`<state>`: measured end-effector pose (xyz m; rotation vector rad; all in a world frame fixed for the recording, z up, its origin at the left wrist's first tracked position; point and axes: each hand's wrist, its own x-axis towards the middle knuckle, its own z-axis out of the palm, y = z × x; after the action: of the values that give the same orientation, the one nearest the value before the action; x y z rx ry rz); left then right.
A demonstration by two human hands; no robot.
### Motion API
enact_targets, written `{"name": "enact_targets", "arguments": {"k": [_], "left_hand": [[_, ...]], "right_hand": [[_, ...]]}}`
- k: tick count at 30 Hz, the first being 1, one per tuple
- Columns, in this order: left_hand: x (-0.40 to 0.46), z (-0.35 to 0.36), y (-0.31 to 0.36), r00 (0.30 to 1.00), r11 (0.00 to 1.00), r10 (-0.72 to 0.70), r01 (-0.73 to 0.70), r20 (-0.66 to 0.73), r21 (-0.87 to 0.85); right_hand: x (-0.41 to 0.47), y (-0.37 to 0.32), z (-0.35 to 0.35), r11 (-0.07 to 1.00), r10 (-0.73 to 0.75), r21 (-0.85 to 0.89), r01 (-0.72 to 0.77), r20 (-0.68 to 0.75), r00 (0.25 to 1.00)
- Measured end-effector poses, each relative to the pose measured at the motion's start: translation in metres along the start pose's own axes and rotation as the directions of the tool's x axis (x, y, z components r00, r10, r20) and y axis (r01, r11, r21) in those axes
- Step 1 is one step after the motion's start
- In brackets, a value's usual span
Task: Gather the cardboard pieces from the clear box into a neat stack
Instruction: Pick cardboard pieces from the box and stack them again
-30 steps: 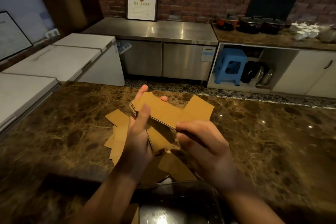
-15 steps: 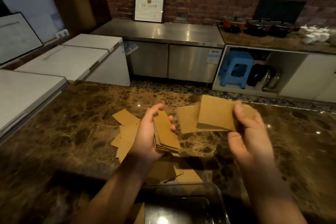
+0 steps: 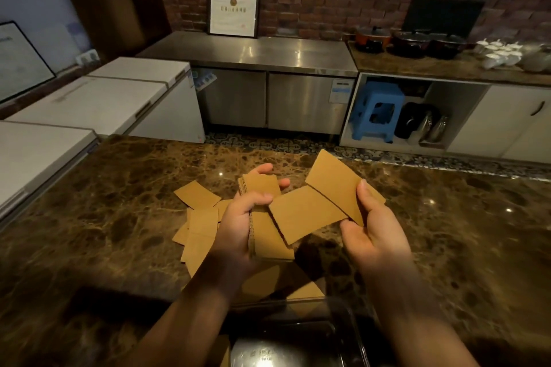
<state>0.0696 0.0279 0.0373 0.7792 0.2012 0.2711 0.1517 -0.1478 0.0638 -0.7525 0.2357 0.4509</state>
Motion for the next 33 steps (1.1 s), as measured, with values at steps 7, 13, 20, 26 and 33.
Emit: {"name": "enact_targets", "arguments": {"k": [7,13,20,26,33], "left_hand": [[0.0,0.009,-0.005,0.971,0.996,-0.094,0.092,-0.22,-0.022],[-0.007,0.026,-0.003,0.841,0.825,-0.539,0.537,0.045,-0.176],[-0.012,0.018,-0.007,0.888,0.879,-0.45,0.459,0.097,-0.125],[-0.013,0.003,-0.001,0.985,0.988,-0.137,0.143,-0.102,0.055],[-0.008,0.008,0.005,0.994,0.974,0.096,-0.084,-0.048,0.208]], "right_hand": [[-0.001,0.015,0.022,0.998,-0.061,-0.017,0.061,-0.041,0.997],[0.012,0.015,0.037,0.983,-0.032,0.184,0.0,0.171,0.985],[0.037,0.032,0.025,0.997,-0.071,0.022,0.067,0.242,0.968],[0.034,0.026,0.012,0.999,-0.01,0.039,0.003,0.181,0.984],[0.011,0.033,0.004,0.951,-0.012,-0.302,0.069,0.187,0.982]]}}
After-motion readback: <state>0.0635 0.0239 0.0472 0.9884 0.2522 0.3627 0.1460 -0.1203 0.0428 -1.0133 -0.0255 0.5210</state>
